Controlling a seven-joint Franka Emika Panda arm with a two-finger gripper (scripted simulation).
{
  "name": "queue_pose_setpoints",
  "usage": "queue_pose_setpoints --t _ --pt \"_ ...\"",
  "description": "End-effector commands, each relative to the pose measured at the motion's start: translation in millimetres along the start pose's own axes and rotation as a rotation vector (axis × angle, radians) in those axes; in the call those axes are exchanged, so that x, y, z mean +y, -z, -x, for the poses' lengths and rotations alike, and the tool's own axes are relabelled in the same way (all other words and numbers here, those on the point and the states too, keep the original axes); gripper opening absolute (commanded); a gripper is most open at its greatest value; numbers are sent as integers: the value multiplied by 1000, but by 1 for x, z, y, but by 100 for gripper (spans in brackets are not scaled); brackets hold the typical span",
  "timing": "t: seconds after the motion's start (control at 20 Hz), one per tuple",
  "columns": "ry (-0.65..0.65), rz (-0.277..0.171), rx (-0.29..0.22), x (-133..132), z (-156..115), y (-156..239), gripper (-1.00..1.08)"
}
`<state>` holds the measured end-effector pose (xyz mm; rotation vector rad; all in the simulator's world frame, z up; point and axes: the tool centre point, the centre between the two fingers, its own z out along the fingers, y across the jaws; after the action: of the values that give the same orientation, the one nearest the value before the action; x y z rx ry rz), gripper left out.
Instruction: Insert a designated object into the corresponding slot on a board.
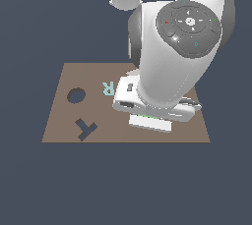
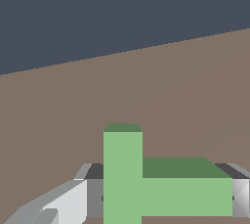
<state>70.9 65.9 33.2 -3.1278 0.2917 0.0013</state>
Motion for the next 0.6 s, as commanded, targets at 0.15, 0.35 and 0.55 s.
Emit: queue_pose_setpoints --t 0.15,0.35,0.55 --pt "-60 0 0 17 -12 1 -100" --pt "-153 0 0 45 -29 2 -100" --pt "-283 -1 0 86 -48 4 -100"
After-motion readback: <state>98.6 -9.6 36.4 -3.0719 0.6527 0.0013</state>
